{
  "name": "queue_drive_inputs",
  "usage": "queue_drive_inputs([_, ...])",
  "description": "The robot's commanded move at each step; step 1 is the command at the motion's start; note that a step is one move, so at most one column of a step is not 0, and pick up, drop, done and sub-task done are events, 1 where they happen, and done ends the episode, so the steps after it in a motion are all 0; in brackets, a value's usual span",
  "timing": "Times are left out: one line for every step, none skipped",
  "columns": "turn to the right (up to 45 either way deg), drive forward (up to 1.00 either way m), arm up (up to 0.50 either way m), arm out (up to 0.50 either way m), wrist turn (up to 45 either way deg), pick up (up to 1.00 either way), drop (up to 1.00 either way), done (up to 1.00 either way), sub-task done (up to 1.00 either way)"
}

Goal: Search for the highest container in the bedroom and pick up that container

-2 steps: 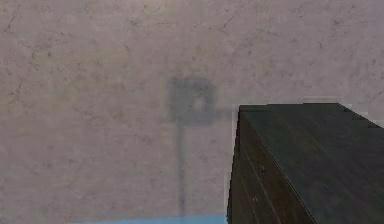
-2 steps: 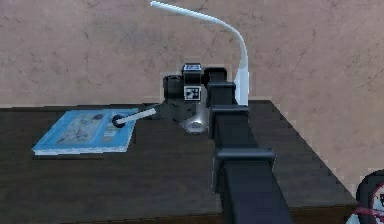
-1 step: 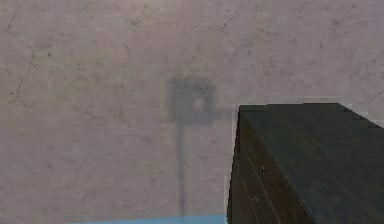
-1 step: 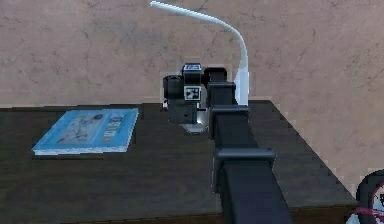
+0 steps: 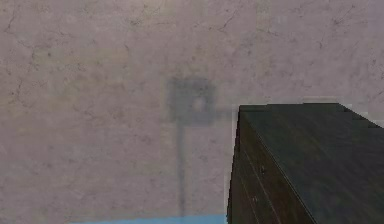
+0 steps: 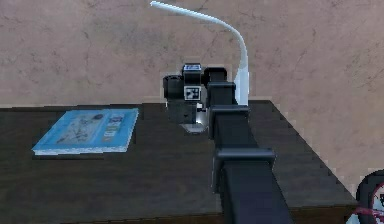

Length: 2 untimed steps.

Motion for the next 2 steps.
queue_drive_inputs([0.0, 0.00, 0.00, 0.00, 0.0, 1.00, 0.00, 0.00, 0.00])
queue_drive_inputs([0.0, 0.00, 0.00, 0.00, 0.0, 0.00, 0.00, 1.00, 0.00])
